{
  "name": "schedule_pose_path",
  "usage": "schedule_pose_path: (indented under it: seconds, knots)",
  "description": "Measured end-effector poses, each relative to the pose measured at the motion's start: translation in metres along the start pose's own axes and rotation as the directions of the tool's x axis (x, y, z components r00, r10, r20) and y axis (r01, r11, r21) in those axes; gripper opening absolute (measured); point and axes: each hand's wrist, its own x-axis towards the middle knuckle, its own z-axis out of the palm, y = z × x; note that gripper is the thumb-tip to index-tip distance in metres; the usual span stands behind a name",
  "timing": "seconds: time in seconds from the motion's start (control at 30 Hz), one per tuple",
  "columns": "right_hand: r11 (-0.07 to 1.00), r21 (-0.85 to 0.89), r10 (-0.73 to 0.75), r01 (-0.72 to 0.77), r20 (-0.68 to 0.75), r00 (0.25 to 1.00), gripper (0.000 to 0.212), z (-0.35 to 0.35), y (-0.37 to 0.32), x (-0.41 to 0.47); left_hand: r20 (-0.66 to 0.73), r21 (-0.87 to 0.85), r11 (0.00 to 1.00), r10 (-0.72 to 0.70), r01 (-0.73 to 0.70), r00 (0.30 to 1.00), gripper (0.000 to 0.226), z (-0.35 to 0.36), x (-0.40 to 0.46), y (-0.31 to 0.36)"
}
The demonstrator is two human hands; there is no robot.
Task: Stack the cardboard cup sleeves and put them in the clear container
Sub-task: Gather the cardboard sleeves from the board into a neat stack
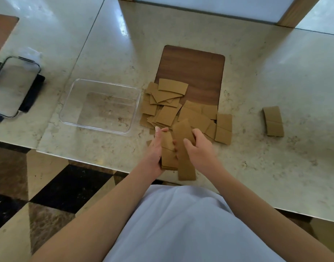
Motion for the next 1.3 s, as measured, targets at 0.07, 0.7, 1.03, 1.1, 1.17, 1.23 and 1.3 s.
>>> schedule_pose_path:
  seconds: [0.07,0.7,1.03,1.1,1.17,1.23,1.3]
  knots:
    - [0.98,-0.172,-0.107,0.098,-0.043,0.993,0.008,0.004,-0.002,-0.001,-0.008,0.046,0.999,0.021,-0.02,1.0,0.066,0.003,0.001,-0.003]
    - [0.869,-0.494,-0.007,0.003,-0.008,1.0,0.035,-0.008,0.043,0.024,-0.151,-0.215,0.976,-0.073,0.04,0.986,0.026,-0.011,-0.006,-0.004]
    - [0.577,-0.795,-0.114,0.184,0.145,0.983,0.092,0.021,0.089,0.027,-0.128,-0.214,0.976,-0.067,0.038,0.99,0.039,-0.023,-0.01,-0.004]
    - [0.607,-0.785,-0.058,0.127,0.115,0.992,0.096,0.025,0.087,0.027,-0.126,-0.207,0.977,-0.072,0.045,0.989,0.04,-0.025,-0.011,-0.006]
    - [0.68,-0.732,0.023,0.048,0.086,0.996,0.096,0.028,0.084,0.028,-0.134,-0.206,0.978,-0.073,0.044,0.988,0.041,-0.024,-0.012,-0.005]
    - [0.775,-0.627,0.133,-0.075,0.045,0.99,0.084,0.024,0.084,0.032,-0.139,-0.2,0.979,-0.068,0.039,0.988,0.04,-0.023,-0.011,-0.004]
    - [0.844,-0.496,0.249,-0.204,0.024,0.968,0.067,0.016,0.085,0.034,-0.138,-0.198,0.979,-0.065,0.037,0.988,0.039,-0.023,-0.01,-0.003]
